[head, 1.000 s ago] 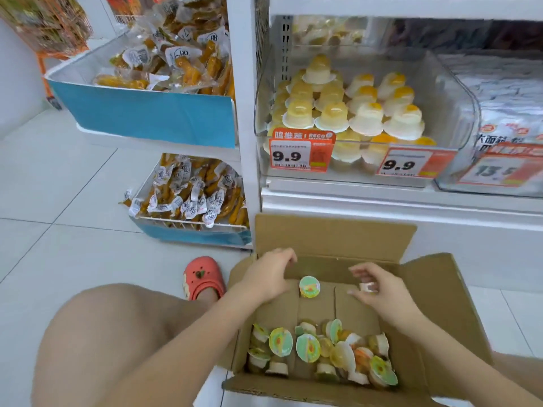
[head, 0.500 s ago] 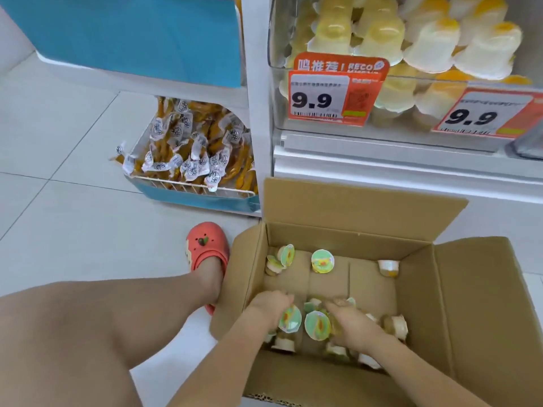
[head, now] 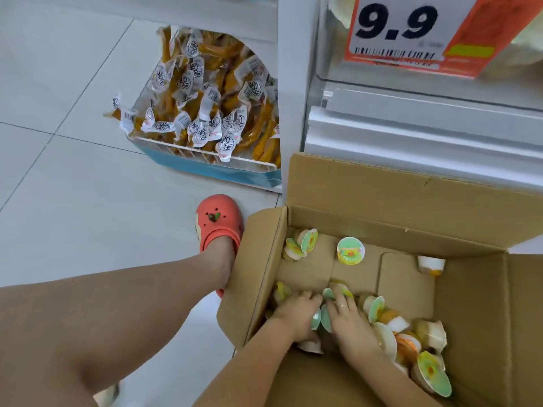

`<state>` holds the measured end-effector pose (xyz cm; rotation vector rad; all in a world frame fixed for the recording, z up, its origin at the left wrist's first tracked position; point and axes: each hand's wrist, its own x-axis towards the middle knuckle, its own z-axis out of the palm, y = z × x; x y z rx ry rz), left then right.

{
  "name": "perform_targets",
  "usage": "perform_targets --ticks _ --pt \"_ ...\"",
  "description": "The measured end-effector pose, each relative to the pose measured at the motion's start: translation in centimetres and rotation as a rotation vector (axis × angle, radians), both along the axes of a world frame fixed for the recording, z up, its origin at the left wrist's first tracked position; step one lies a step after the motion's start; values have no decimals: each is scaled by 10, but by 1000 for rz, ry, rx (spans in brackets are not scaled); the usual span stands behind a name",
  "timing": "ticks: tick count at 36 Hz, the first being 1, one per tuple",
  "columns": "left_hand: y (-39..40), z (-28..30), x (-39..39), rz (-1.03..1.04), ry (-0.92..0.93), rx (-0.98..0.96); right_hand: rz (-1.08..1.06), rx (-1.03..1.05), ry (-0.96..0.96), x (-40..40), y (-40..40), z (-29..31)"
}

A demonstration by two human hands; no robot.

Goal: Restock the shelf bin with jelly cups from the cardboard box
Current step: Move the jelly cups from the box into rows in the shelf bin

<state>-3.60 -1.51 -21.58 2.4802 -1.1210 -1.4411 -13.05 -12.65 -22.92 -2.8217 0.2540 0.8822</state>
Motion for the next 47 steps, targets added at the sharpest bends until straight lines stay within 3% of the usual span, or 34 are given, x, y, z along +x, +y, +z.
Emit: perform_targets --ticks 7,16,19,23,29,40,47 --pt "1 -7 -9 176 85 45 -138 183 -69 -10 -8 20" --pt "0 9 -1 399 192 -56 -226 237 -125 -8 -16 34" --pt "-8 26 12 637 328 -113 -399 294 -212 0 -19 50" --pt "-17 58 25 1056 656 -198 -548 380 -362 9 -25 78" --pt "-18 93 29 1338 928 -341 -598 468 -408 7 -32 105" --pt "-6 143 17 1522 1126 -562 -655 623 -557 1 -23 141" --pt "5 162 12 1476 1048 -620 -539 640 -561 3 -21 158"
